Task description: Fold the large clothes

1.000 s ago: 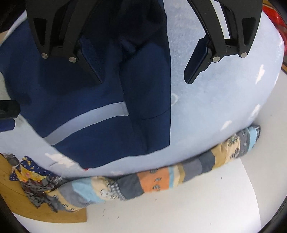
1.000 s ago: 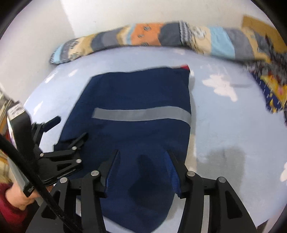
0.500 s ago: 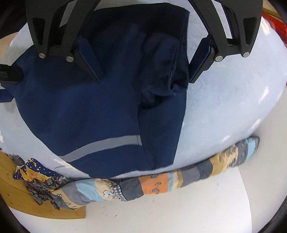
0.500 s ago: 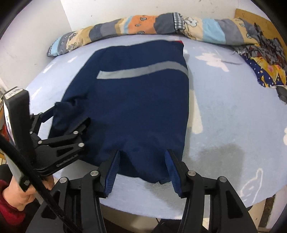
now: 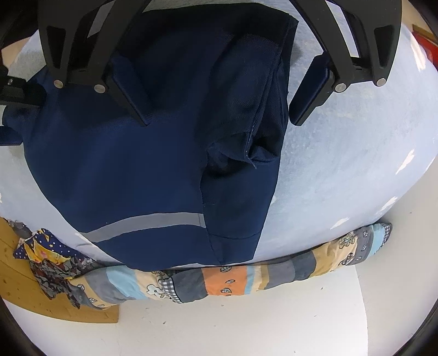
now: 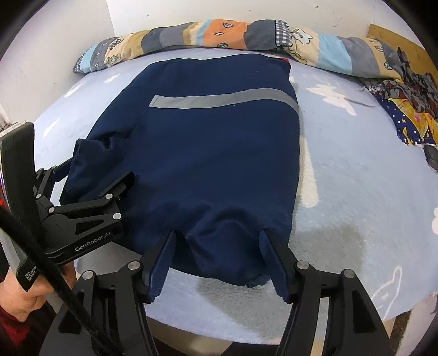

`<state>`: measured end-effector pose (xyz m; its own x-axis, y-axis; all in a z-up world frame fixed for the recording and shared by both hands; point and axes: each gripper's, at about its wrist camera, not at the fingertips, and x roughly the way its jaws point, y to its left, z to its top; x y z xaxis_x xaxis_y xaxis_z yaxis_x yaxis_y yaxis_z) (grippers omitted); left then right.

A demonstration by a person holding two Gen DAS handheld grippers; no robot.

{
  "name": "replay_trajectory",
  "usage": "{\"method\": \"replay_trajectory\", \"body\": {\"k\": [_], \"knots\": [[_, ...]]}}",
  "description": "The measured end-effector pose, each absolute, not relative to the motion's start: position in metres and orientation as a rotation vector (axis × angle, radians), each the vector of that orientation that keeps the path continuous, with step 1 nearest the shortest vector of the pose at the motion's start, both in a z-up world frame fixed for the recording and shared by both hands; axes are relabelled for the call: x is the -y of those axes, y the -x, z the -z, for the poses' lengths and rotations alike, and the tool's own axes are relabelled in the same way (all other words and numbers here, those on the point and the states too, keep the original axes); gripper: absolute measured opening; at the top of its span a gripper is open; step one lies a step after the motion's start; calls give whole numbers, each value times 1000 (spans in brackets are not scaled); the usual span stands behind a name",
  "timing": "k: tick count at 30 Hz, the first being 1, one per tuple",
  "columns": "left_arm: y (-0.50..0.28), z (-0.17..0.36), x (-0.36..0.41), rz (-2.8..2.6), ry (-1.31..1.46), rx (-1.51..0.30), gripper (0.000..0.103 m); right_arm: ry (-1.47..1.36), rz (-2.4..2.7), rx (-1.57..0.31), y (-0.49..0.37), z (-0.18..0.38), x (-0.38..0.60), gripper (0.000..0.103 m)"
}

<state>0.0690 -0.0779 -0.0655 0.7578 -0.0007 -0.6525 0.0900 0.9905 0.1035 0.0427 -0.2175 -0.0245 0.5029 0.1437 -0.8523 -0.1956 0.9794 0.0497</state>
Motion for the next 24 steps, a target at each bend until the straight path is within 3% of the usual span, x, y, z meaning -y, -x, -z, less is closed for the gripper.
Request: {"method": "replay_trajectory", "body": {"k": [24], "knots": [[-64, 63, 77, 39, -131, -695, 100, 32, -188, -989, -38, 22, 218, 72]]}}
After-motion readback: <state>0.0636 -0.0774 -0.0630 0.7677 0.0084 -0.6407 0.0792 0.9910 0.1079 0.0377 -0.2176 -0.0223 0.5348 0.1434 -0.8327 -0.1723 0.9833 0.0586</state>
